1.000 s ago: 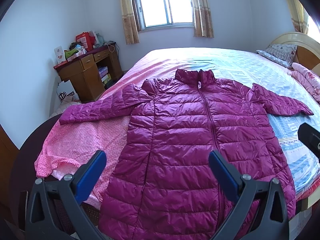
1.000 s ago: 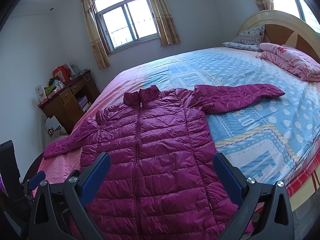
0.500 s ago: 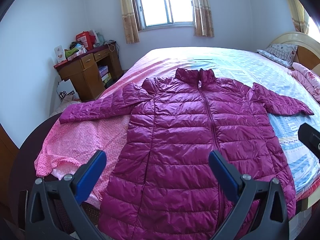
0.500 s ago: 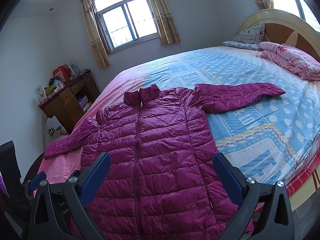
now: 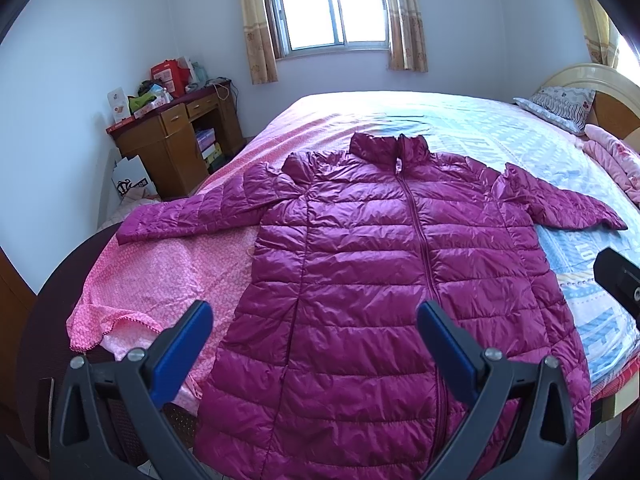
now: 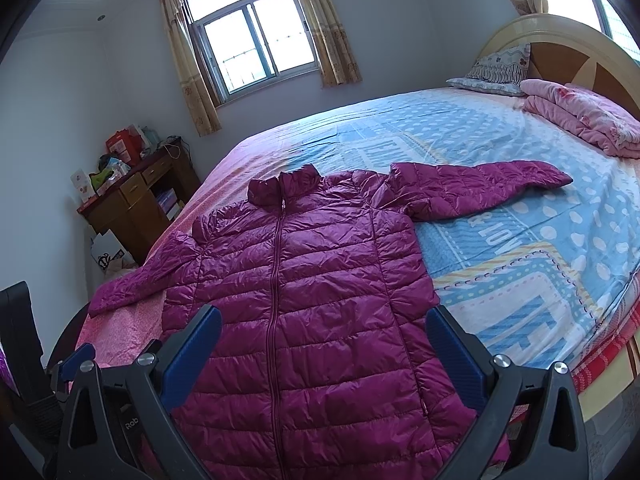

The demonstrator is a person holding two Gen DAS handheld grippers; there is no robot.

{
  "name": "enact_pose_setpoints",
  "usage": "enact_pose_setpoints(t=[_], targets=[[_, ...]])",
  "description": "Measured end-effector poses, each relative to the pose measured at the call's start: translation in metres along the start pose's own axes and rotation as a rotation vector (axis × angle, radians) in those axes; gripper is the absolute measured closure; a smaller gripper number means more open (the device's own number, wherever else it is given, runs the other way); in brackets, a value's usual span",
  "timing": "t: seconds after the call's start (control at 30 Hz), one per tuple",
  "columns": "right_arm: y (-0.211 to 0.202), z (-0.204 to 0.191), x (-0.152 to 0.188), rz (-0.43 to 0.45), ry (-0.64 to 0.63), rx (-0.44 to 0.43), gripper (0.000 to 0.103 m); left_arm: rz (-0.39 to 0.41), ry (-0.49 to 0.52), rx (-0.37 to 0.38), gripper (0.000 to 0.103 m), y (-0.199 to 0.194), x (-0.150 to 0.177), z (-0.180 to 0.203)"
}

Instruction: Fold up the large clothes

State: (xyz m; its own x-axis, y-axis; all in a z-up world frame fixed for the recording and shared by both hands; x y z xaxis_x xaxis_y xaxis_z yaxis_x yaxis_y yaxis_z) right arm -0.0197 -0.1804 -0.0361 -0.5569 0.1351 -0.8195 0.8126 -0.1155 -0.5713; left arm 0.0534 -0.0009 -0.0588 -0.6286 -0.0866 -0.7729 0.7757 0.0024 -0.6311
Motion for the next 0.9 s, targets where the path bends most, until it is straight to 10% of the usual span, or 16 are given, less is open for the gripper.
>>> enact_pose_setpoints(t=[0.9], targets=[[0.029,0.046,-0.007,-0.014,0.045,0.104,0.001,-0.058,0.009,0.0,0.0,0.039,-0.006,0.017]])
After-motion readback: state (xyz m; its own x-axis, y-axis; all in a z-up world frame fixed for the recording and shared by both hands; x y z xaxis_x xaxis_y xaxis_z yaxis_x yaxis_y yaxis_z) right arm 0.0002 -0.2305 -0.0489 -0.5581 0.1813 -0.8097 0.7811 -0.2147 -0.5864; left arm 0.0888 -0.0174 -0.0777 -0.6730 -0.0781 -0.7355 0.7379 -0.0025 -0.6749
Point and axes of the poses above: each gripper's, at about its wrist camera, not at the fingertips, and y roughly the way its jaws point, z to its right, x to its underside, the point moved 7 cm from there along y, roughly the way its jaws point, and after that the axes turned 14 degrees about -y, right-handed, at the moved point
